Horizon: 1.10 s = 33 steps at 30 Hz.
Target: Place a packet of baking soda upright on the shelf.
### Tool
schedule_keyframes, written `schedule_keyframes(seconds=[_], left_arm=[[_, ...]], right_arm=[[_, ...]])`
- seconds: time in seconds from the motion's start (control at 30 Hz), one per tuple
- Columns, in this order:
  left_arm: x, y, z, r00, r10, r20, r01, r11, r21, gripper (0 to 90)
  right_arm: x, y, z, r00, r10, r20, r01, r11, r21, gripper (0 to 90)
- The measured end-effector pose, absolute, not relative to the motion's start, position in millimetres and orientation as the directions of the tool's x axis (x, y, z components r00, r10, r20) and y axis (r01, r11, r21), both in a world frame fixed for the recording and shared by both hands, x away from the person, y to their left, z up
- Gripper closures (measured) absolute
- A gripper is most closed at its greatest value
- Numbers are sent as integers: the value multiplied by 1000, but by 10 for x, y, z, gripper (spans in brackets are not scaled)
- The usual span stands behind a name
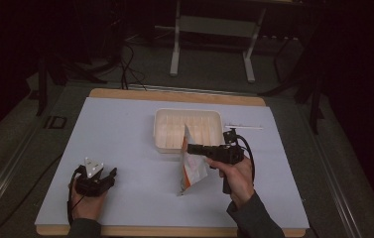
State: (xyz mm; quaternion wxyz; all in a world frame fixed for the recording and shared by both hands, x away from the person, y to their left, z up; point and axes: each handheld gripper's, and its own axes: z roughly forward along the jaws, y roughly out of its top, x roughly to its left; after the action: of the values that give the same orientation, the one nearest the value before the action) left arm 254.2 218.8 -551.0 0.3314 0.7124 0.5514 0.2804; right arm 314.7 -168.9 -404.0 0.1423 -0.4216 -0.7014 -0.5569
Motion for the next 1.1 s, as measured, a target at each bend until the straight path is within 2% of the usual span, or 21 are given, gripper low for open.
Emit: schedule_keyframes(seconds=[1.1], left_arm=[[2540,2176,-5509,239,970,41,591,-179,787,496]], right_arm=[[3336,-1416,-3844,-603,439,666,745,11,667,900]])
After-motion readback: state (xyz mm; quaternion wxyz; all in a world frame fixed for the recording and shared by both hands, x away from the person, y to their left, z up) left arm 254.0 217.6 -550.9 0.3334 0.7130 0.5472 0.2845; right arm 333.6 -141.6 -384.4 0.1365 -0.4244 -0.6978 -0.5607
